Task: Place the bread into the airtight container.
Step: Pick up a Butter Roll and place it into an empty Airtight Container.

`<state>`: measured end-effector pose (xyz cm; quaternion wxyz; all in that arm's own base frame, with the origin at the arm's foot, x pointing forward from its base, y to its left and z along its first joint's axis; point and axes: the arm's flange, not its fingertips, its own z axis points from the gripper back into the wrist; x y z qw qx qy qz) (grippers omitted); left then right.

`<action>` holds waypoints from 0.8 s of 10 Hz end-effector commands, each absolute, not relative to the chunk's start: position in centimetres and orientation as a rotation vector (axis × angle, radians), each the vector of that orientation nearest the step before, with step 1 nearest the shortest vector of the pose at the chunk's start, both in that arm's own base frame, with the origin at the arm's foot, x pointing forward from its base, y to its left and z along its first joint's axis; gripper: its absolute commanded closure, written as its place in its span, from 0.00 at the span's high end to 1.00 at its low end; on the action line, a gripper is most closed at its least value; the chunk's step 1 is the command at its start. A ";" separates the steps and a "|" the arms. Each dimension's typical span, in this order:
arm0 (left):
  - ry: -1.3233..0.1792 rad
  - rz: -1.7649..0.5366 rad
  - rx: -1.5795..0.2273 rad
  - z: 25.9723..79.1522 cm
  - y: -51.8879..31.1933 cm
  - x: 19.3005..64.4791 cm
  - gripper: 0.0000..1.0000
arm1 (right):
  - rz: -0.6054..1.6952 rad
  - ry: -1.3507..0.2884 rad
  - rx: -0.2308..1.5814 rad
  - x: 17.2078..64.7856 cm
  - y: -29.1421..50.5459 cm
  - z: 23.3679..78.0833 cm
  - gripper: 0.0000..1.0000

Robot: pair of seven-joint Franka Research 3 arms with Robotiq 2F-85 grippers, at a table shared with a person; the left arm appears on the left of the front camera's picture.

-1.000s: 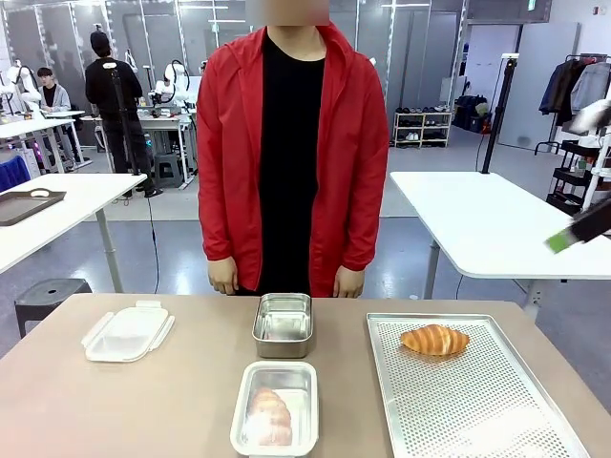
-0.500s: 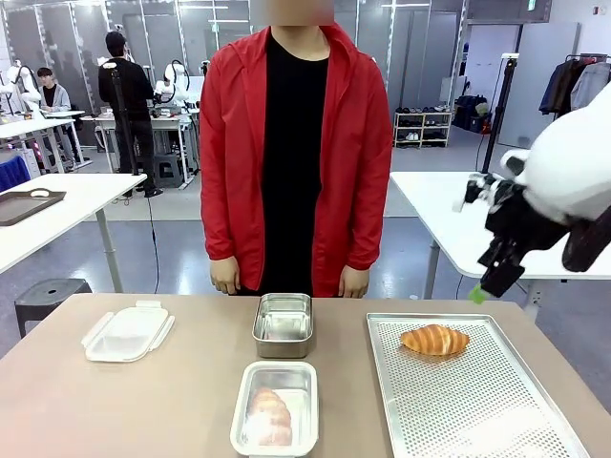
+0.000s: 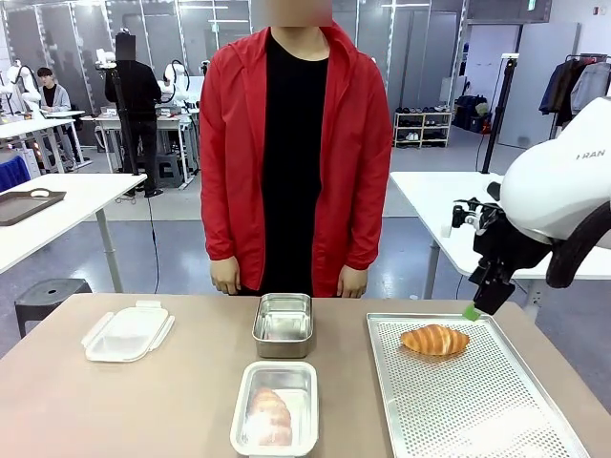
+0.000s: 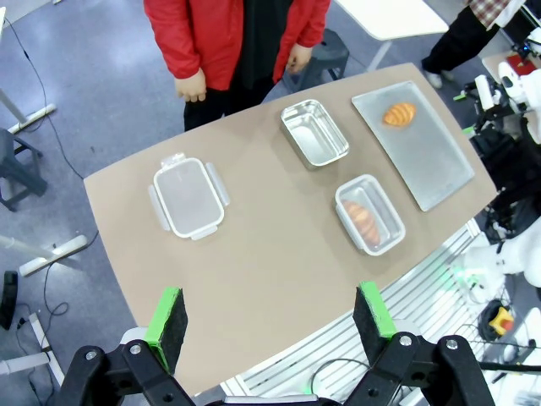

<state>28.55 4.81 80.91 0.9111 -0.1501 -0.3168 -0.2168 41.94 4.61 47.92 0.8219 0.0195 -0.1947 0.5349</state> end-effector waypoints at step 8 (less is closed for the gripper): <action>-0.652 -0.465 -0.303 81.0 4.8 28.4 1.00 | 1.262 -0.366 0.036 44.6 5.8 45.8 1.00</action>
